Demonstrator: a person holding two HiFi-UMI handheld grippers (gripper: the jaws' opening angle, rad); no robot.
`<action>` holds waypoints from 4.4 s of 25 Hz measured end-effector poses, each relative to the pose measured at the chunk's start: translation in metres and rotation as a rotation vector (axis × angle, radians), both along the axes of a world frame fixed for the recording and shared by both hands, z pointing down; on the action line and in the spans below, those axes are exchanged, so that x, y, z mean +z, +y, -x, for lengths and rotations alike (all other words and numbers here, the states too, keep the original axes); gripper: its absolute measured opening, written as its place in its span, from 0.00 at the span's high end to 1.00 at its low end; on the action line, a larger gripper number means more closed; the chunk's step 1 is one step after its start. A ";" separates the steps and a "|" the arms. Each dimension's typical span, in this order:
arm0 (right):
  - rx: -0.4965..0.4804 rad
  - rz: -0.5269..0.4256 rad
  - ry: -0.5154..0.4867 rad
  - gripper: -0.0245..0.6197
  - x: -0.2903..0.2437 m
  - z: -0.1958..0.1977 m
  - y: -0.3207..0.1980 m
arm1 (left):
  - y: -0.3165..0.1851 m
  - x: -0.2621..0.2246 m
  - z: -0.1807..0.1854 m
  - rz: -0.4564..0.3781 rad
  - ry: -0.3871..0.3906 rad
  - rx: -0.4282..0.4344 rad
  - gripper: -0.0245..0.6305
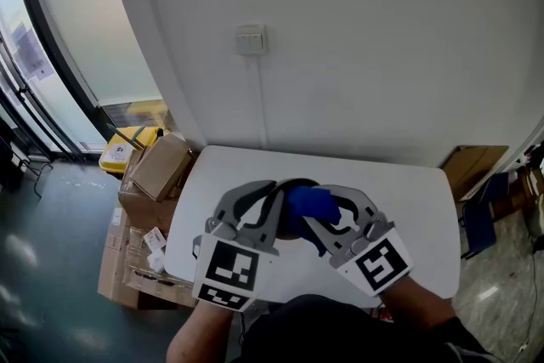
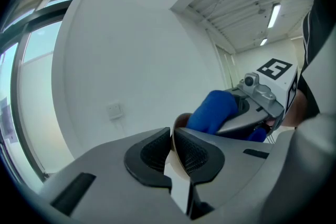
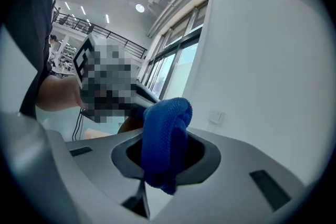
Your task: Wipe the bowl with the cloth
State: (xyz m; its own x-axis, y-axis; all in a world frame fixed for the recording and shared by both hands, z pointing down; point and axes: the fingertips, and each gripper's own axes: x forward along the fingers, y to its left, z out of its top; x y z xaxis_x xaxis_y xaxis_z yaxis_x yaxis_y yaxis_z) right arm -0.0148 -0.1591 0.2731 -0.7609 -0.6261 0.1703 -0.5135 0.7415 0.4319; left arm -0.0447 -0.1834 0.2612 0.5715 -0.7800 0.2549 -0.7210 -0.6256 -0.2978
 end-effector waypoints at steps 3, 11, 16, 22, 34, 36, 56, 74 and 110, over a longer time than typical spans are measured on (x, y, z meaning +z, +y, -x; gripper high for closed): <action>-0.022 0.049 0.019 0.84 0.012 0.008 0.005 | -0.002 -0.010 0.007 -0.021 0.030 -0.011 0.91; -0.064 0.078 0.014 0.84 0.019 0.030 0.011 | -0.005 -0.017 -0.006 -0.078 -0.011 -0.004 0.90; -0.184 0.123 -0.008 0.84 0.022 0.036 0.031 | -0.012 -0.011 0.006 -0.051 0.008 -0.023 0.90; -0.332 0.203 -0.042 0.84 0.028 0.028 0.054 | -0.018 -0.004 0.027 -0.023 0.049 -0.067 0.92; -0.011 0.454 -0.277 0.84 0.064 -0.050 -0.005 | -0.015 0.012 0.049 0.050 0.113 -0.085 0.93; -0.006 0.504 -0.387 0.84 0.058 -0.060 -0.010 | -0.013 0.020 0.049 0.074 0.114 -0.081 0.93; 0.008 0.524 -0.575 0.84 0.055 -0.089 -0.004 | 0.005 0.116 0.071 0.329 0.295 -0.173 0.93; 0.027 0.750 -0.581 0.84 0.156 -0.081 -0.009 | -0.054 0.296 0.075 0.658 0.335 -0.268 0.92; 0.069 0.768 -0.584 0.84 0.152 -0.096 -0.005 | -0.073 0.408 0.105 0.758 0.111 -0.443 0.85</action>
State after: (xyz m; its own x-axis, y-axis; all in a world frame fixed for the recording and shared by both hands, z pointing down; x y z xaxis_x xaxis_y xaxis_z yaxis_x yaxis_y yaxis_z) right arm 0.0808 -0.1644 0.4250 -0.8212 -0.5482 0.1587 -0.5465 0.6753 -0.4953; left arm -0.1493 -0.2564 0.6688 0.3089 -0.5791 0.7545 -0.9441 -0.2825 0.1697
